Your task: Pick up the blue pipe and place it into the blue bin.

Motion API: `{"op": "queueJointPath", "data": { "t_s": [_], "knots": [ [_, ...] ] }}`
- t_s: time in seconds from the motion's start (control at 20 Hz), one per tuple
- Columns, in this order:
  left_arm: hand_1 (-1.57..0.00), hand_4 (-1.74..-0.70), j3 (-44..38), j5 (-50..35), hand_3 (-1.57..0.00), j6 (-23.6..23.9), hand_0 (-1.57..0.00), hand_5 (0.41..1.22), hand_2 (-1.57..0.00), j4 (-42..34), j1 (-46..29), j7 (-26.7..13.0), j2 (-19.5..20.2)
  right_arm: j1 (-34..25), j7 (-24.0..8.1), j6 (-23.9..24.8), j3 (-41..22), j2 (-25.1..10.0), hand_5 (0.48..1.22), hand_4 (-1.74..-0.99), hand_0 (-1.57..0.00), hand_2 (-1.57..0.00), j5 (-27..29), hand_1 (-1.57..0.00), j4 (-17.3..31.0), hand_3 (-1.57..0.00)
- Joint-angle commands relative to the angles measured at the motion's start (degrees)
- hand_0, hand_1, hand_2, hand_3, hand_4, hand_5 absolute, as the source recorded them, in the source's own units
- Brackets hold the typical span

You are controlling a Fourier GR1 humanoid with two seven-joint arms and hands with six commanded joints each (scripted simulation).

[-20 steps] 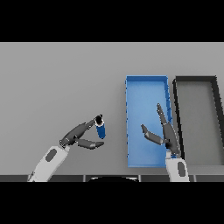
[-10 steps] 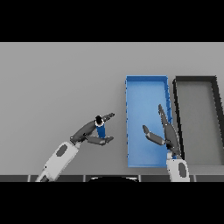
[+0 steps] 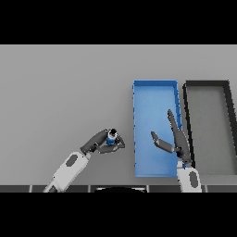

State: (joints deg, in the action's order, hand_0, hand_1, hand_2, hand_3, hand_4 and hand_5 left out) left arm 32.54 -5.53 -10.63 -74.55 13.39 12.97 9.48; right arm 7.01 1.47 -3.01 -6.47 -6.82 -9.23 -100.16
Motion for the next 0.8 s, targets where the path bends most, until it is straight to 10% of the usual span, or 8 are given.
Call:
{"op": "queueJointPath", "data": {
  "t_s": [0.0,0.75],
  "knots": [
    [-1.38,-1.67,0.1,0.2,-1.32,0.6,-1.35,1.144,-1.40,-0.7,-0.4,-0.7,0.3,-0.1,-0.4,-0.2,0.0,0.1,0.600,-1.190,0.00,0.00,0.2,0.00,0.6,0.00],
    [-1.56,-1.74,2.2,-2.0,-1.49,3.2,-1.56,1.218,-1.56,-16.1,2.4,-10.2,-0.7,1.5,3.2,0.4,0.3,-0.7,0.606,-1.133,0.00,0.00,-1.0,0.00,0.3,0.00]
  ]
}}
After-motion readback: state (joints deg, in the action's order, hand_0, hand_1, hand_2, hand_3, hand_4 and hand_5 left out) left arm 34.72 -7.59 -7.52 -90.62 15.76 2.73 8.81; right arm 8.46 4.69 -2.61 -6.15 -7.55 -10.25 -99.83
